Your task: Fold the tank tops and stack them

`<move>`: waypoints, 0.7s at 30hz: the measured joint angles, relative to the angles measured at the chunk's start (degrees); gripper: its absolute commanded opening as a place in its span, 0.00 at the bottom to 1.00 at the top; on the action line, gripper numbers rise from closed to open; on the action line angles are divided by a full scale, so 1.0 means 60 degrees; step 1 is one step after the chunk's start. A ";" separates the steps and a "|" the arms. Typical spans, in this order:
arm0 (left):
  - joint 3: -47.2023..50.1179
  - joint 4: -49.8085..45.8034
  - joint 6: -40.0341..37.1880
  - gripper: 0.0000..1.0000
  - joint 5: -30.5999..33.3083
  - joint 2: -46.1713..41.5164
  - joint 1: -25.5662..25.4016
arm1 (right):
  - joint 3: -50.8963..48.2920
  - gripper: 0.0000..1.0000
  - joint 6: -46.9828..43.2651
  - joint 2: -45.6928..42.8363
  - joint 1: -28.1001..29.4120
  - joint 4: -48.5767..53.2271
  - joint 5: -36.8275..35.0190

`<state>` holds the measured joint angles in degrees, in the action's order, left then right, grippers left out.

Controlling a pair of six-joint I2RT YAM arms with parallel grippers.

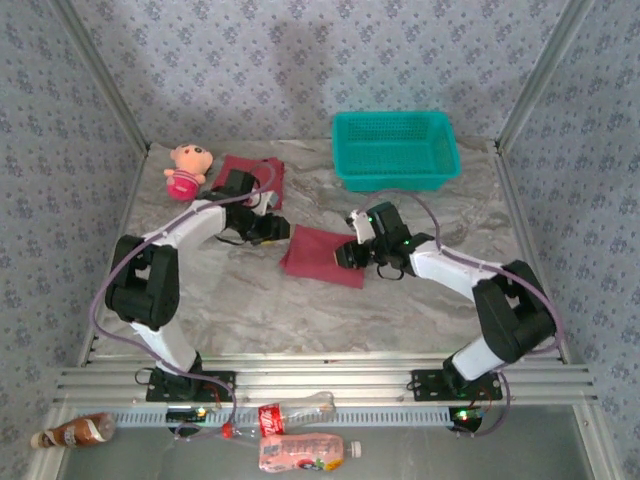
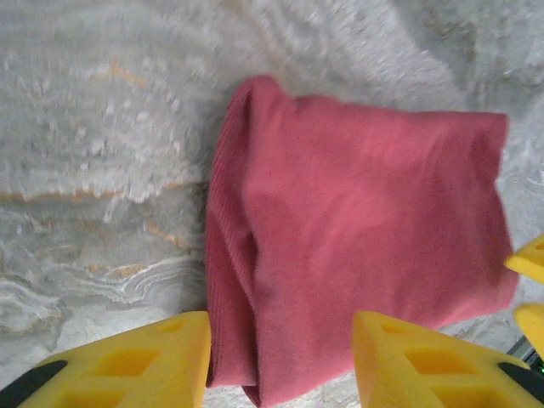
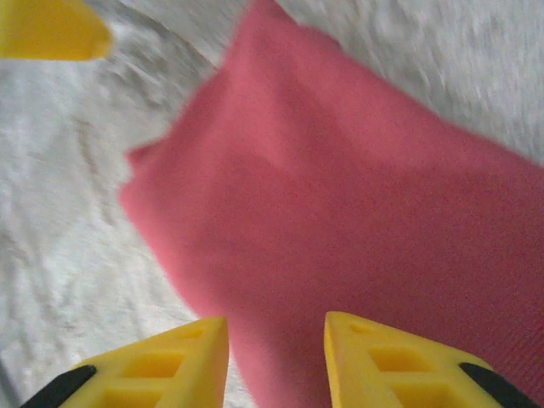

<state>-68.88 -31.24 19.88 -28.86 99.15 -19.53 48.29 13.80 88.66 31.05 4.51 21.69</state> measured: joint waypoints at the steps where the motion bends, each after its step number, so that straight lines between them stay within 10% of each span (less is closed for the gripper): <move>1: 0.0168 0.0091 0.0142 0.49 0.0000 0.0000 -0.0022 | -0.0175 0.33 0.0022 0.0160 0.0000 -0.0007 -0.0098; 21: 0.1574 0.3493 0.2069 0.51 -0.0656 0.1224 -0.1064 | -0.1384 0.28 0.0208 0.0397 -0.0233 -0.0805 -0.0237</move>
<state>-59.44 -10.28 32.29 -32.80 106.50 -25.91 39.99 15.05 91.05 29.65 -0.32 20.27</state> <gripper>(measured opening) 0.510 0.277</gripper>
